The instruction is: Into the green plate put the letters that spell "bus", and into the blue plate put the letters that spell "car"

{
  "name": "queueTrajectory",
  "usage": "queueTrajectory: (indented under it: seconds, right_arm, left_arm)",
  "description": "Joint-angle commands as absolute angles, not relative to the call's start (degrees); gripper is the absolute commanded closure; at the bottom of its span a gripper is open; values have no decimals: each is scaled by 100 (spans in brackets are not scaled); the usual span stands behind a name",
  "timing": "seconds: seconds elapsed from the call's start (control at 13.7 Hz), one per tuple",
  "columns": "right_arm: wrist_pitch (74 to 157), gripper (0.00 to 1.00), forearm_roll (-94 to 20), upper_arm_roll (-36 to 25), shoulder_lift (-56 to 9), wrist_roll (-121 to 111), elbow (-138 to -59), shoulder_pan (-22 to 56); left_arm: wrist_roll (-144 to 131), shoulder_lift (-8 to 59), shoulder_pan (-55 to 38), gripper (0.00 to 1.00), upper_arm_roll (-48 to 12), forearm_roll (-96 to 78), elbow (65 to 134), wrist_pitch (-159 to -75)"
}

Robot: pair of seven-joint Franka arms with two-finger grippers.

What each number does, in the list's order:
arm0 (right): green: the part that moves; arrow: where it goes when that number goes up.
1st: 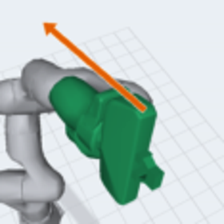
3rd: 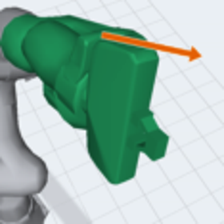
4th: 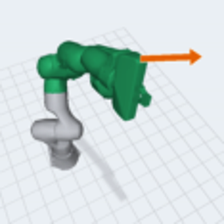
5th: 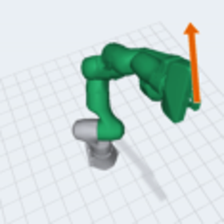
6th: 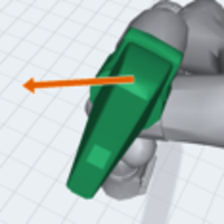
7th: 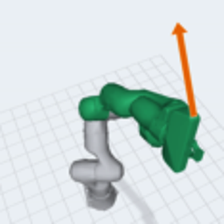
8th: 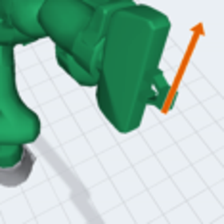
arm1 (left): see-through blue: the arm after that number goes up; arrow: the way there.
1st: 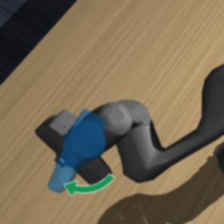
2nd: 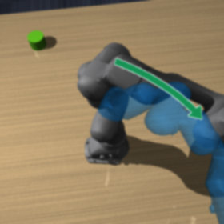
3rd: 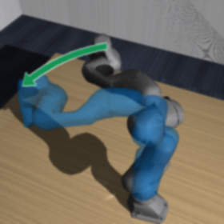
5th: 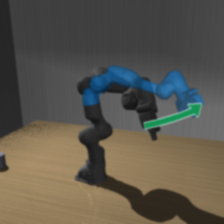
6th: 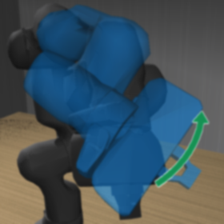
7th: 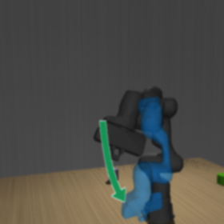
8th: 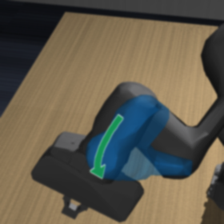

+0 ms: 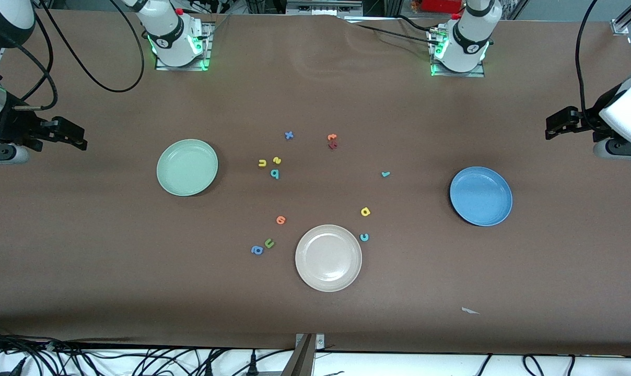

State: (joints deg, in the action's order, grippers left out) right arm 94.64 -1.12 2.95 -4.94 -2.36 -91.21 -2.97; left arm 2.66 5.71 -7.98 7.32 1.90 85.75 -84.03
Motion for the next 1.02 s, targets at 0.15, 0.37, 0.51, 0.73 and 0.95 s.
queueTrajectory:
  seconds: [0.15, 0.37, 0.51, 0.73, 0.95]
  right_arm:
    - [9378, 0, -264, 228, -528, -387, -8956, -325]
    - [9334, 0, -176, 263, -492, -369, -8956, -316]
    - [9221, 0, -184, 351, -318, -369, -8965, -308]
    - [8956, 0, -150, 448, -281, -343, -8965, -308]
    - [9079, 0, -88, 404, -281, -343, -8956, -316]
  left_arm:
    - [272, 554, -800, 0, 712, 352, 8640, -8420]
    - [272, 589, -800, 0, 712, 352, 8631, -8429]
    - [272, 606, -800, 0, 721, 360, 8622, -8446]
    - [272, 650, -800, 0, 712, 360, 8622, -8517]
    - [273, 668, -800, 0, 712, 360, 8613, -8551]
